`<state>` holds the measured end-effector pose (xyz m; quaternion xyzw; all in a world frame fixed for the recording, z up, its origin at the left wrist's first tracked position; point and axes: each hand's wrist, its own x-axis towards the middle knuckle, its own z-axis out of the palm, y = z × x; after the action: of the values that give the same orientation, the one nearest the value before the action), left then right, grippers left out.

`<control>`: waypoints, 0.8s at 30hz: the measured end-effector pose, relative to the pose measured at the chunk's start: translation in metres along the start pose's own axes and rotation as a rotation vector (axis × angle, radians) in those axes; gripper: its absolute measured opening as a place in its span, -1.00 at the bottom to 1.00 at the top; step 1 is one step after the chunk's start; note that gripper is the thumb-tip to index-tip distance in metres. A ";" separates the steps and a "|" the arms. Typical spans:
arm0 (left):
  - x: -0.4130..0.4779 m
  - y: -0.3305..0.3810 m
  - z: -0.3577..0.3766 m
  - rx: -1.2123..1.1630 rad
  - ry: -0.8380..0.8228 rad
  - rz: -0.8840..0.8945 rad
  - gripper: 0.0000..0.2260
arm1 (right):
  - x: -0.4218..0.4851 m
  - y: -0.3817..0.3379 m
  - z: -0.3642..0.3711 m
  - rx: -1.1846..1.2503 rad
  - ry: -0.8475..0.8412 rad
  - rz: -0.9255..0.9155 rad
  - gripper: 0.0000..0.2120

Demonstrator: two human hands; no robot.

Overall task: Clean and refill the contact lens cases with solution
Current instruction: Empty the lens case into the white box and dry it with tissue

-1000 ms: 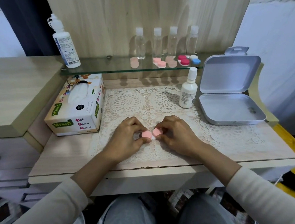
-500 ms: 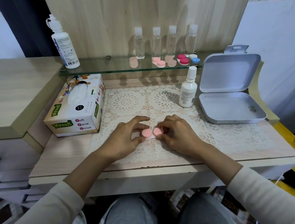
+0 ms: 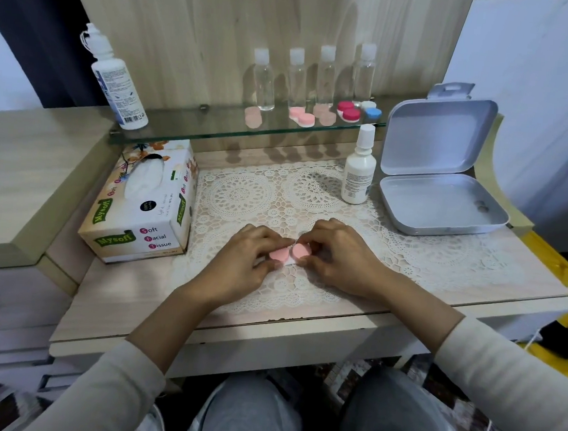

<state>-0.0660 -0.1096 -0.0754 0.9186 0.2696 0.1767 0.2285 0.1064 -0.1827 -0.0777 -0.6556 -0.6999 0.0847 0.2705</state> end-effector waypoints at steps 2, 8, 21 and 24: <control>0.001 0.001 0.002 0.016 0.019 -0.020 -0.71 | 0.000 0.000 0.000 -0.001 -0.005 0.003 -0.74; -0.004 -0.005 -0.006 -0.039 0.189 -0.123 -0.74 | 0.000 0.000 -0.001 0.001 -0.021 0.013 -0.73; -0.008 -0.005 0.006 0.023 0.177 -0.182 -0.61 | -0.001 -0.002 -0.002 0.017 -0.009 0.035 -0.75; -0.005 -0.004 0.011 -0.026 0.241 -0.182 -0.74 | 0.000 -0.005 -0.003 0.021 -0.003 0.058 -0.68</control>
<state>-0.0668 -0.1126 -0.0877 0.8596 0.3748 0.2676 0.2216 0.1037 -0.1843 -0.0735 -0.6727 -0.6801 0.1007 0.2736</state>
